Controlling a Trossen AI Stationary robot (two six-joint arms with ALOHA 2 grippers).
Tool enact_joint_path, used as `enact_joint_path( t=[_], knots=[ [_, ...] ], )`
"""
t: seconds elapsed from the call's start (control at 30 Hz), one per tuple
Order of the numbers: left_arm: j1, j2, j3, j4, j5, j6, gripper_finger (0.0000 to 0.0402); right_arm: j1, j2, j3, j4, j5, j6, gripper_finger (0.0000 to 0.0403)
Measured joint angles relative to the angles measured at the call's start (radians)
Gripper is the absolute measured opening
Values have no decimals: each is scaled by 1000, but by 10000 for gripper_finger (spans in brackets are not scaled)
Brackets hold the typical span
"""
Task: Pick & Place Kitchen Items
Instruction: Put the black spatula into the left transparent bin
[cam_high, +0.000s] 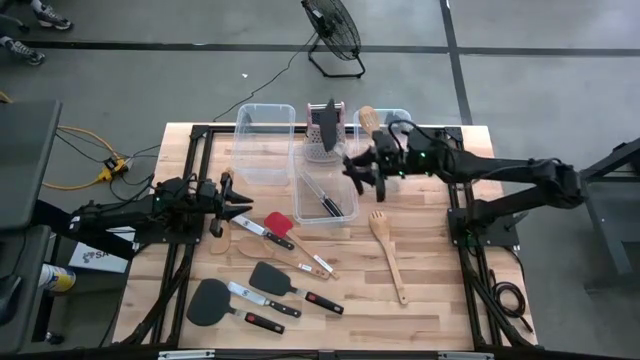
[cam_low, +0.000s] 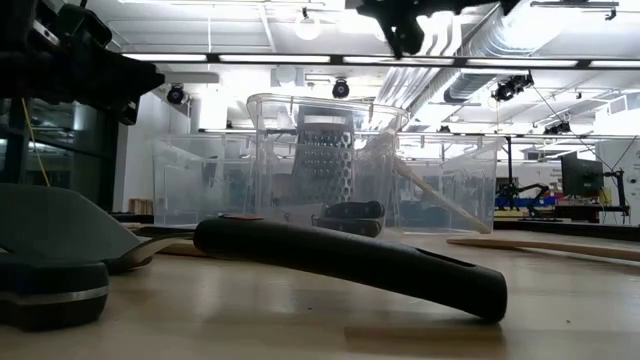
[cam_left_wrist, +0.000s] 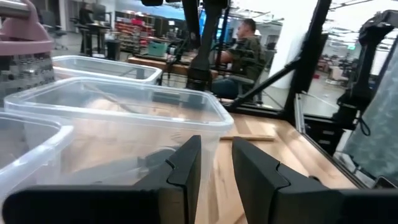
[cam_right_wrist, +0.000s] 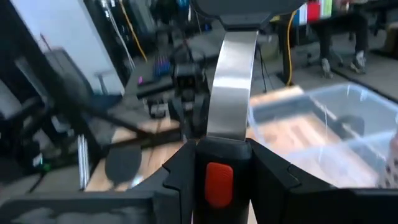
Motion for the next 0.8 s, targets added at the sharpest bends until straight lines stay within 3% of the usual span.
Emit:
enact_joint_path(
  t=[0.13, 0.37, 0.5, 0.8],
  knots=[
    [0, 0, 0, 19, -20, 0, 90, -51, 71, 16, 132, -38, 40, 104],
    [0, 0, 1, 203, -152, 0, 90, -108, 182, 149, 133, -151, 16, 104],
    [0, 7, 27, 198, -226, 0, 90, -151, 240, 231, 135, -260, 10, 104],
    [0, 31, 52, 369, -233, -24, 90, -220, 296, 326, 133, -427, 41, 104]
  ],
)
